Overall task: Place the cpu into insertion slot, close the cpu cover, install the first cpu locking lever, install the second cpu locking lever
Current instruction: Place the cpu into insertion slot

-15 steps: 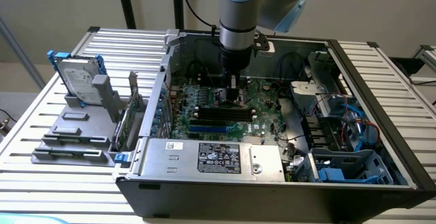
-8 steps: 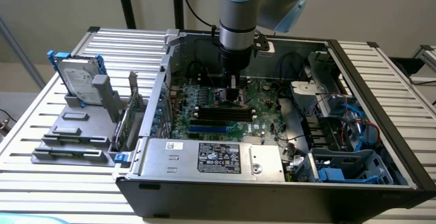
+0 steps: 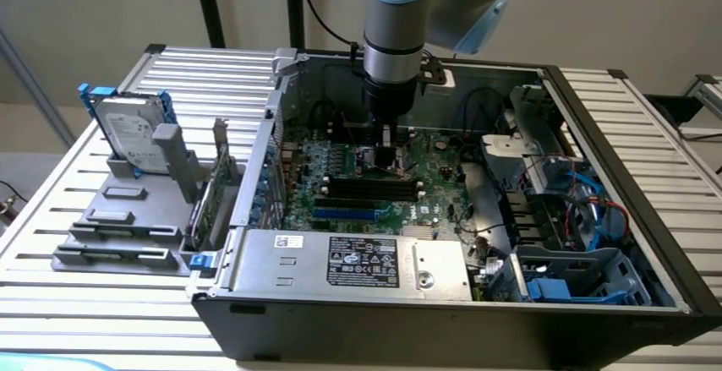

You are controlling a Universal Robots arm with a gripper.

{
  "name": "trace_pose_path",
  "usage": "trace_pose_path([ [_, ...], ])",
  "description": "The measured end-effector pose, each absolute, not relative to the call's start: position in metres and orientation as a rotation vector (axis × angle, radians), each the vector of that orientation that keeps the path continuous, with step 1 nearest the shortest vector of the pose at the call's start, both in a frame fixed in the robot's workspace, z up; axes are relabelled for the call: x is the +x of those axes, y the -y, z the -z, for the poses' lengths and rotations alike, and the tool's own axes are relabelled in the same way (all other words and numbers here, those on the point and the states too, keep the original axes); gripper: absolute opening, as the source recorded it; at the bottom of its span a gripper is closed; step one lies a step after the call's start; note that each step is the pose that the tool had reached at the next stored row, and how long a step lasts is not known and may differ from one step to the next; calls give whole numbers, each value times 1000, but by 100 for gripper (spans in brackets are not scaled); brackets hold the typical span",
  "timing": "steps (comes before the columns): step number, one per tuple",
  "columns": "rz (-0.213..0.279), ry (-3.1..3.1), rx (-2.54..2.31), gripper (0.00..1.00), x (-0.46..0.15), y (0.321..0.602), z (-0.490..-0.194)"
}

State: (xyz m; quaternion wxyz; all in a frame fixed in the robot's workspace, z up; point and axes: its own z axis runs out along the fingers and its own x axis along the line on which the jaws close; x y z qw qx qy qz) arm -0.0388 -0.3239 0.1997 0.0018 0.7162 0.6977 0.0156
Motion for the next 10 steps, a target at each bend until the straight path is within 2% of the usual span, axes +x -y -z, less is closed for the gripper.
trace_pose_path([
  [8,-49,-2189,2247,56,-39,324,-200],
  [9,-49,-2189,2247,62,-39,324,-200],
  [10,-49,-2189,2247,62,-39,324,-200],
])
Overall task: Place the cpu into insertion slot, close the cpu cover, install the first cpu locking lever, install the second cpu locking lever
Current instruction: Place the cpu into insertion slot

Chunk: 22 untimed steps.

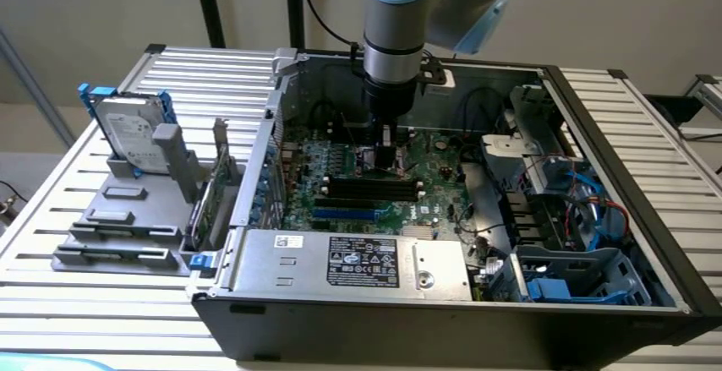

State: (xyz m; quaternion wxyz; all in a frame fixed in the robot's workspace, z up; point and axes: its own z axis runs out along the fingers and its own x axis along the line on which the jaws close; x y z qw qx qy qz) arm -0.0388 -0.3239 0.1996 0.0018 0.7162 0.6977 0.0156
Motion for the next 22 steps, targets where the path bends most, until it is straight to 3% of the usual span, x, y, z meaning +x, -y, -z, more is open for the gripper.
trace_pose_path([
  [22,-59,-2195,2252,62,-39,321,-200],
])
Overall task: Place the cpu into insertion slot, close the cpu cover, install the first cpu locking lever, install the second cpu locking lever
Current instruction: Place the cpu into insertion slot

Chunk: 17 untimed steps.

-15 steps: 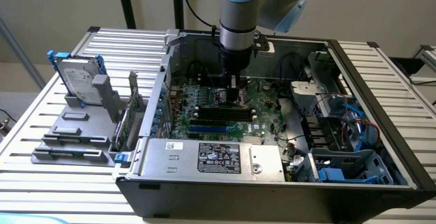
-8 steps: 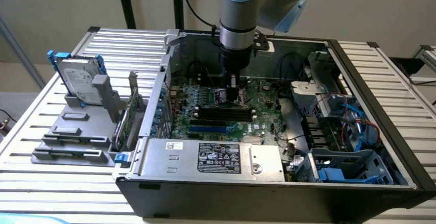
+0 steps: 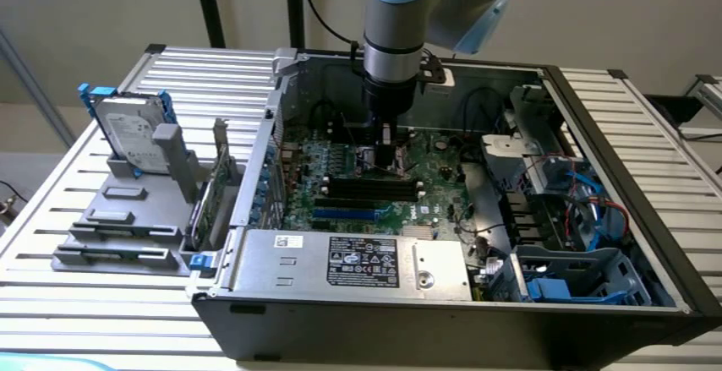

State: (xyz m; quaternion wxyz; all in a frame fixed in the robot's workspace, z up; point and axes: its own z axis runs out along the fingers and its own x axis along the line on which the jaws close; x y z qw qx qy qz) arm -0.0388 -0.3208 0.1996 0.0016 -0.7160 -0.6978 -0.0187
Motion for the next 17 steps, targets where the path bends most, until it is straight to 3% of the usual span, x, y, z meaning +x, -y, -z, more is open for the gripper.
trace_pose_path([
  [17,48,2222,-2224,62,-39,321,-200],
])
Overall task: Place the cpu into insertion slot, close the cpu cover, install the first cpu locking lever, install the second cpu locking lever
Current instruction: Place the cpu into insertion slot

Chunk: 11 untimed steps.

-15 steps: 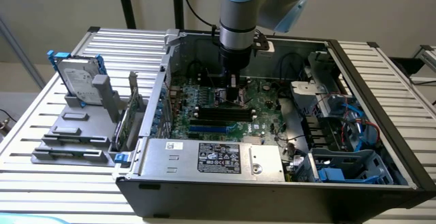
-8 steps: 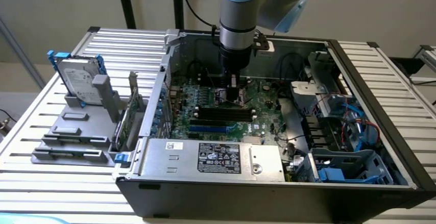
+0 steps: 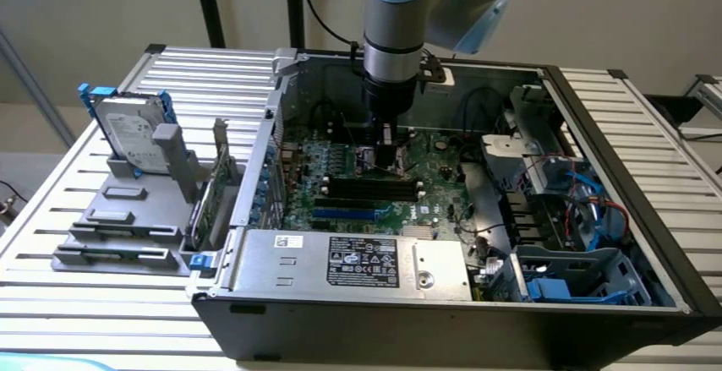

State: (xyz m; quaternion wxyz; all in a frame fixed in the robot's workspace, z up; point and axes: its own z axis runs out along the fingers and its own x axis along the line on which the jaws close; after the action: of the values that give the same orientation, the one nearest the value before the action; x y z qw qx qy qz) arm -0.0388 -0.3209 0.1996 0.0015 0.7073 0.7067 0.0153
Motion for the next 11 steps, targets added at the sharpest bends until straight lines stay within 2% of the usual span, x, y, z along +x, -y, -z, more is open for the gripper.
trace_pose_path([
  [9,-46,-2220,2219,62,-39,323,-206],
  [10,-46,-2220,2219,60,-39,324,-207],
  [11,-46,-2220,2219,54,-39,324,-209],
])
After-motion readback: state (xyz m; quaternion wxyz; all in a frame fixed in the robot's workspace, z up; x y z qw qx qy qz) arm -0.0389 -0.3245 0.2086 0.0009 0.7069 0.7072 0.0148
